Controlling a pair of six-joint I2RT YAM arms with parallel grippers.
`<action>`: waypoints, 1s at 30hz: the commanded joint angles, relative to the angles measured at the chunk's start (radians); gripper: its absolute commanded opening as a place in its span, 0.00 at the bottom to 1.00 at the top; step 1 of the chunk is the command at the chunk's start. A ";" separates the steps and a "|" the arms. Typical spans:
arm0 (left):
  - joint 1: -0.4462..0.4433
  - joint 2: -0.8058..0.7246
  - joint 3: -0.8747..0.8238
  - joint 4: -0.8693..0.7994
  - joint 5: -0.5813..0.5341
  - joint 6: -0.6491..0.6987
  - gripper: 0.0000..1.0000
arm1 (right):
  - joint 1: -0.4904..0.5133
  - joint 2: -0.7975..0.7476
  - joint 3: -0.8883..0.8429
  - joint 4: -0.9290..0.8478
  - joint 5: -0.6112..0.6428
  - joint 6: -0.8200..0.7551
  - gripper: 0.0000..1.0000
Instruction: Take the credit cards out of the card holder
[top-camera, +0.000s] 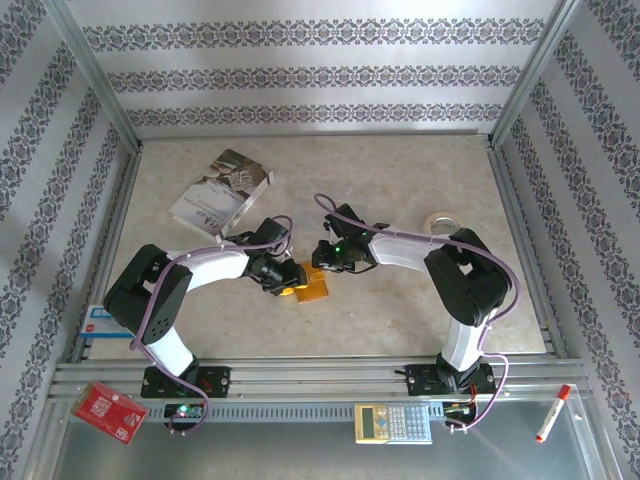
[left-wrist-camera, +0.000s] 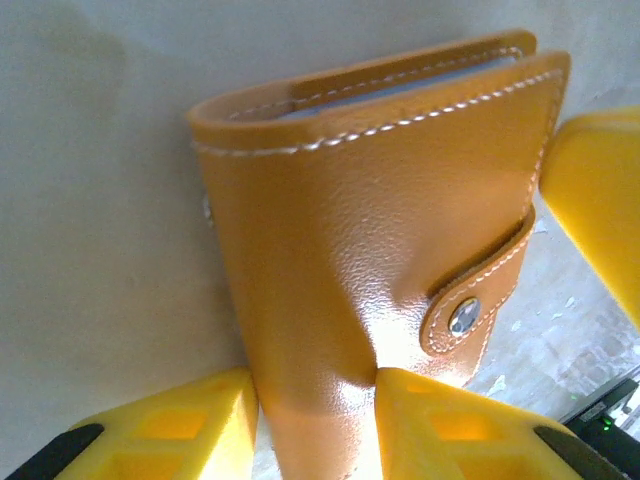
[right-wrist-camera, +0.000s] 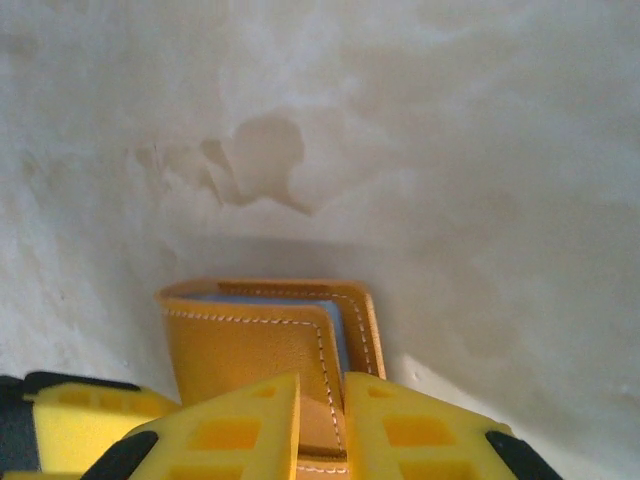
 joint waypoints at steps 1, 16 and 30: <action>-0.006 -0.017 -0.038 0.125 0.012 -0.075 0.37 | -0.026 0.011 0.039 -0.007 0.000 -0.053 0.22; 0.029 -0.041 -0.141 0.311 0.040 -0.185 0.36 | -0.015 -0.091 -0.093 -0.051 -0.103 -0.092 0.26; 0.035 -0.060 -0.168 0.606 0.157 -0.264 0.32 | -0.020 -0.019 -0.104 -0.024 -0.112 -0.068 0.22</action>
